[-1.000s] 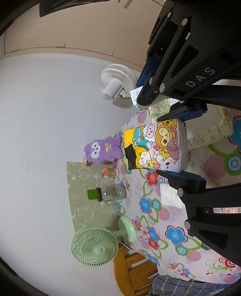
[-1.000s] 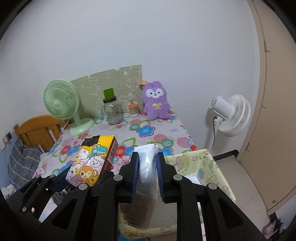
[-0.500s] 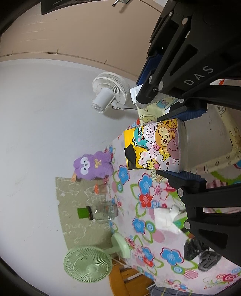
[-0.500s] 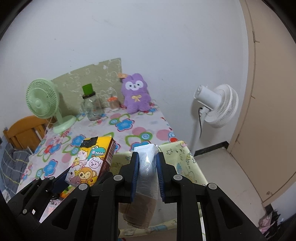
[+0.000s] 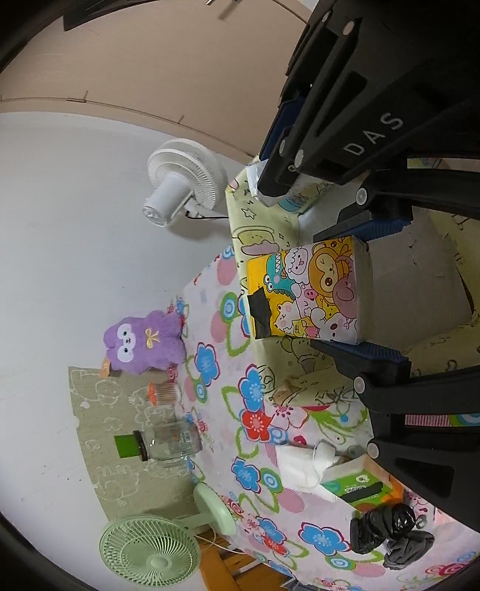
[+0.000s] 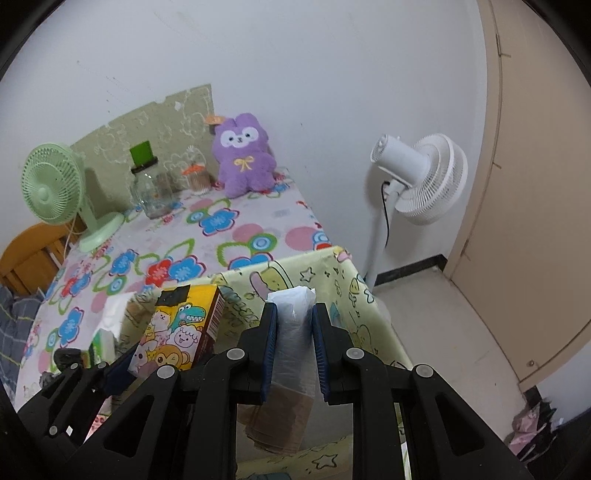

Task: Organize soft objects
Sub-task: 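Open the right tool over the yellow box while the left tool releases the tissue pack inside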

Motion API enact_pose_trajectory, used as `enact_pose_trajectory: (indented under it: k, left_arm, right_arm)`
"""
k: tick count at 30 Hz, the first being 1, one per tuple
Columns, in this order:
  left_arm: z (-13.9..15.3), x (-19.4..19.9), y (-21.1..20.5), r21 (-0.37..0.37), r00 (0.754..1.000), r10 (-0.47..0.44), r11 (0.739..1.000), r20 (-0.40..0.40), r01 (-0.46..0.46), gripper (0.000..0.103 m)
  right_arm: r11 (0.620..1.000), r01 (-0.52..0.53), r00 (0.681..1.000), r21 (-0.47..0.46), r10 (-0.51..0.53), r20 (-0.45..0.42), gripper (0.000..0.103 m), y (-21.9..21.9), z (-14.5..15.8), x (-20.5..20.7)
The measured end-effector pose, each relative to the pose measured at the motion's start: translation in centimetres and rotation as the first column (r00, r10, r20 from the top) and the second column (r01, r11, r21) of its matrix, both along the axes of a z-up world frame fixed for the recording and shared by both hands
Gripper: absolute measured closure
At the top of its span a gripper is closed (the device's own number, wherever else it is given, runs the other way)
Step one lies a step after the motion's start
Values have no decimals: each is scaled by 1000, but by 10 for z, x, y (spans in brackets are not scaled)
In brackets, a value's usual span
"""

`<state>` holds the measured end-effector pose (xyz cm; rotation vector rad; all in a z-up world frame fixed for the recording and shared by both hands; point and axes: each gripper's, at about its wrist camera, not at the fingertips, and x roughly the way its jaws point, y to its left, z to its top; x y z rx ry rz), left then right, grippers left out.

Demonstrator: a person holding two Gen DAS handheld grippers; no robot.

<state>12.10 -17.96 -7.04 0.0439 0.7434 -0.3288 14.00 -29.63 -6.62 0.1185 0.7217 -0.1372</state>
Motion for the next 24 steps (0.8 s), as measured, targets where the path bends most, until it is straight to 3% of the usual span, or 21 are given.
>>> enact_pose_trajectory:
  k: [11,16,17,19,20,21,24]
  left_arm:
    - [-5,7,0,44,1000,-17,999,14,16,52]
    - [-2,6,2,35,1000,-18,999,10,18,30]
    - [-2,6,2,34,1000,-18,999,9,17,29]
    - [0,5,3,35,1000,-13,999,12,13,19]
    - [1,3,4,29,1000,-18,999,13,18,19]
    - [2,1,4,28,1000,-18,999,13,18,17]
    - [6,-5,5,29,1000,-18,999,21,17,14]
  right_arm:
    - [999,-15,999,32,16,-30,80,0,-12,11]
    - [999,-32,999,31,32,-25,78,2,-8,10]
    - [999,-34,999,30,35,-26,73,2,-7,9]
    - [999,-37,999,32,38,-25,49,2,-5,8]
    - [999,-35,999,36,36,-16,32,3,-4,5]
    - [999,-31,1000,36,31,3,27,3,-1,2]
    - [999,-30,999,14,29,25,26,6,4,-5]
